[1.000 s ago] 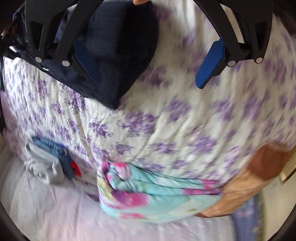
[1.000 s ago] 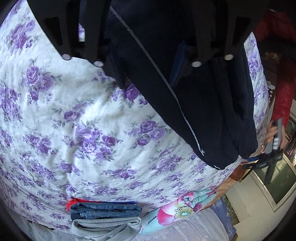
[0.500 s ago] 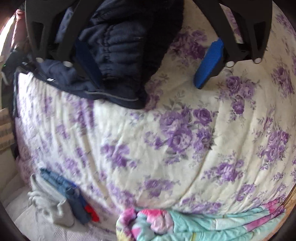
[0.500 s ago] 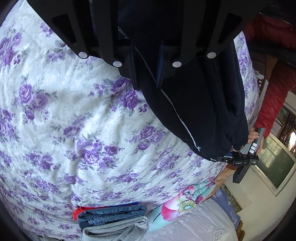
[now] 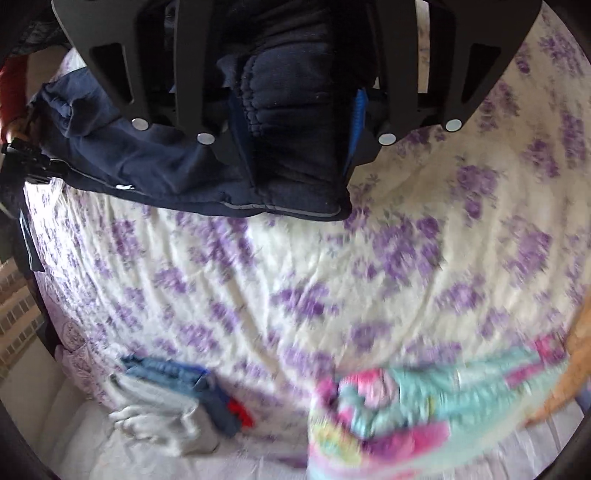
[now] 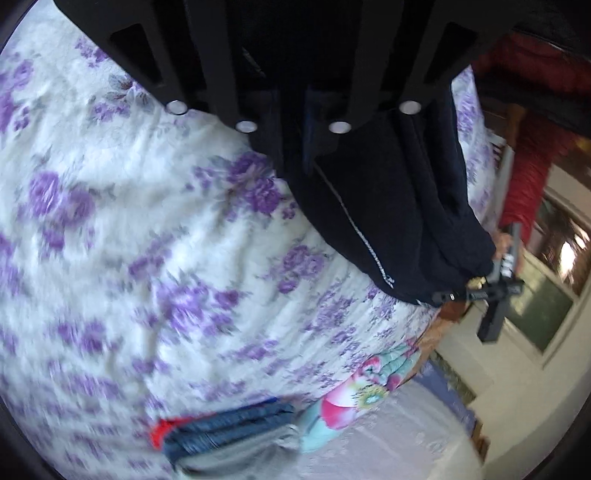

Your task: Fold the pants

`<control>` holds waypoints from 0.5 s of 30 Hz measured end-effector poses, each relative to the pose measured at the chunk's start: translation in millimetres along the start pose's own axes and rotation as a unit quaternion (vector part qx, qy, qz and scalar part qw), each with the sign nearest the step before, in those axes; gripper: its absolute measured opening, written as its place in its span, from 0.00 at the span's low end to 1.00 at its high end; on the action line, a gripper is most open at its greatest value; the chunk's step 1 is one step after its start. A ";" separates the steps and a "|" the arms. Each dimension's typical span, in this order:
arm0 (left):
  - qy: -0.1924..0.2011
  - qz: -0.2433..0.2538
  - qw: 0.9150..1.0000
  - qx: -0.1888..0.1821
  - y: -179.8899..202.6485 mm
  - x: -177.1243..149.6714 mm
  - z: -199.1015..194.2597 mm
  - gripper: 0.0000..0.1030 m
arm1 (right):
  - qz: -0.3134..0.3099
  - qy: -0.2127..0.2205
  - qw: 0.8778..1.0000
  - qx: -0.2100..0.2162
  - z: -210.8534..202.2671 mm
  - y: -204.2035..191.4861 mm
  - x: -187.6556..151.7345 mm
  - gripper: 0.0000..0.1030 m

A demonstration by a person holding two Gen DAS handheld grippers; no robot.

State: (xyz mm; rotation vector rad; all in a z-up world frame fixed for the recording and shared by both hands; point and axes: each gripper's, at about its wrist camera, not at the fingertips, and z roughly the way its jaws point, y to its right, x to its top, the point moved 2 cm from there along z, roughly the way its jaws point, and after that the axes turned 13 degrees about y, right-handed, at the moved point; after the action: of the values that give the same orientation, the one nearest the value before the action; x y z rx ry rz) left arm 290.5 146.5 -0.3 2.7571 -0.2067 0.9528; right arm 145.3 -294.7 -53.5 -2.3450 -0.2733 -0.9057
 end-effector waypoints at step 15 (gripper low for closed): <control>0.131 -0.092 0.987 -0.012 -4.0 59.0 -43.5 0.39 | -0.098 0.119 0.985 -0.078 -4.3 20.4 162.5 0.04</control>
State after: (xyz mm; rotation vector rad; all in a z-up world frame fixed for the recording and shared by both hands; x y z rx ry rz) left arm 311.7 157.6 69.2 2.5410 0.0782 1.2349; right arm 272.0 -317.4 47.9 -2.3495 -0.3504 -1.3335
